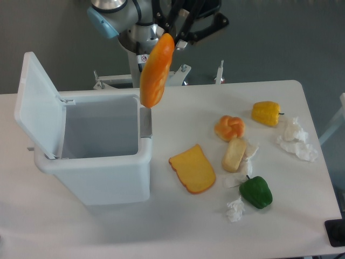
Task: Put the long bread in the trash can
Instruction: 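Carry the bread over the trash can opening and lower it inside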
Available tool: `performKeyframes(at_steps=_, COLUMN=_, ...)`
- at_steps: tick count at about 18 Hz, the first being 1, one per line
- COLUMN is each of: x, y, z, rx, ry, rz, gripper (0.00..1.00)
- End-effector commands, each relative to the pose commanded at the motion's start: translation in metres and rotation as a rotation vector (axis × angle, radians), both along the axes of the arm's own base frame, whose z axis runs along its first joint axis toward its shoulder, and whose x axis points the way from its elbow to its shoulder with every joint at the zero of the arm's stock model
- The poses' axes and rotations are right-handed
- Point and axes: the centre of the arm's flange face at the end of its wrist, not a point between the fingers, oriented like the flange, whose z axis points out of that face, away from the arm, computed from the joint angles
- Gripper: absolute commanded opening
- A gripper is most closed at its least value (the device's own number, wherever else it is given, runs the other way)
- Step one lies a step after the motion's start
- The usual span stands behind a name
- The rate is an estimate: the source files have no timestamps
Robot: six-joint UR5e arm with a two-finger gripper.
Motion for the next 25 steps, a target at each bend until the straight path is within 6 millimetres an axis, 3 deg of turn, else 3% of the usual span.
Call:
performKeyframes(at_steps=10, x=0.003, y=0.025, z=-0.019, rx=-0.016, ry=-0.032, rz=-0.05, gripper=0.23)
performKeyframes(at_steps=21, x=0.025, y=0.049, z=-0.038, rx=-0.025, ry=-0.042, rz=-0.113, gripper=0.23)
performKeyframes(at_steps=25, x=0.033, y=0.056, z=-0.054, rx=-0.037, ry=-0.062, rz=-0.133, gripper=0.23)
